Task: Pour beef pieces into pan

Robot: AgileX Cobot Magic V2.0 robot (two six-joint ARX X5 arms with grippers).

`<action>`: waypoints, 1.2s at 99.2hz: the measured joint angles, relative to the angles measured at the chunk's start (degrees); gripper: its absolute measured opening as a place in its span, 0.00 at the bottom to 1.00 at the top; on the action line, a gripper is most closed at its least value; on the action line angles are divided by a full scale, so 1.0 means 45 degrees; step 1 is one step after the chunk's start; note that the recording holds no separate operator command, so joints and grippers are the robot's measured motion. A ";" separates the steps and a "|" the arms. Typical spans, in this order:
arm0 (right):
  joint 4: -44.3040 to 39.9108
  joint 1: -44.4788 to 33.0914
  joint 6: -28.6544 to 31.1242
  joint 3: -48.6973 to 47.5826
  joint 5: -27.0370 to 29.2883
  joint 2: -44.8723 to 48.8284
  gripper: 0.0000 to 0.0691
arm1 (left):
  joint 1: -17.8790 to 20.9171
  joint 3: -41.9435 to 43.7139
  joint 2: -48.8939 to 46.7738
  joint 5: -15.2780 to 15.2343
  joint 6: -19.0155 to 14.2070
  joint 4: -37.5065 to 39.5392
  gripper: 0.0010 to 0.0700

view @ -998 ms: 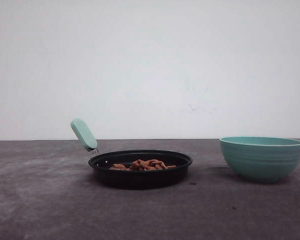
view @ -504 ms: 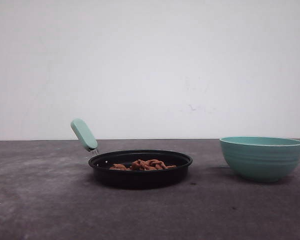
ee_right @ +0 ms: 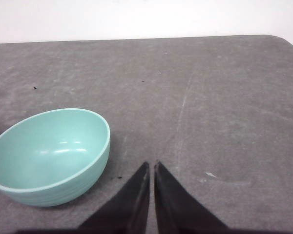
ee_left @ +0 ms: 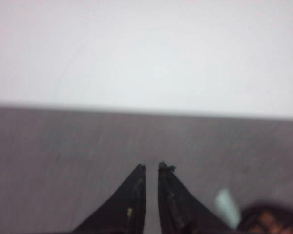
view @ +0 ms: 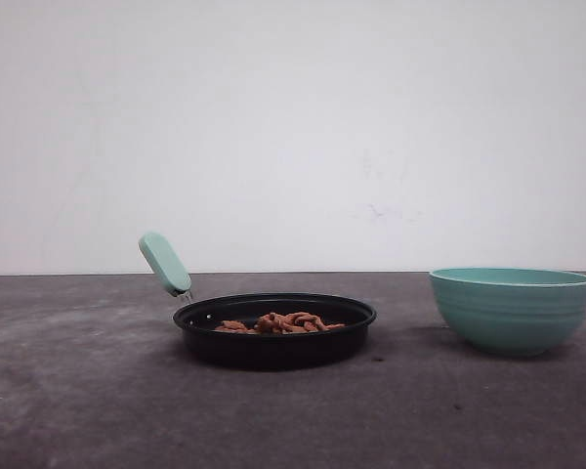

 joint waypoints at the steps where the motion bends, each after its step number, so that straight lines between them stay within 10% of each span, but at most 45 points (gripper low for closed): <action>1: 0.0000 0.0000 0.0000 0.0000 0.0005 0.0000 0.02 | 0.0034 -0.0306 -0.0146 0.0034 -0.0010 0.0068 0.02; 30: 0.0039 0.0000 0.0000 -0.0005 0.0005 0.0000 0.02 | 0.0529 -0.4979 -0.2982 0.1190 -0.1127 0.0724 0.02; 119: 0.0068 0.0000 0.0083 -0.0019 0.0010 0.0000 0.02 | 0.0661 -0.5032 -0.3045 0.1059 0.0102 -0.0797 0.02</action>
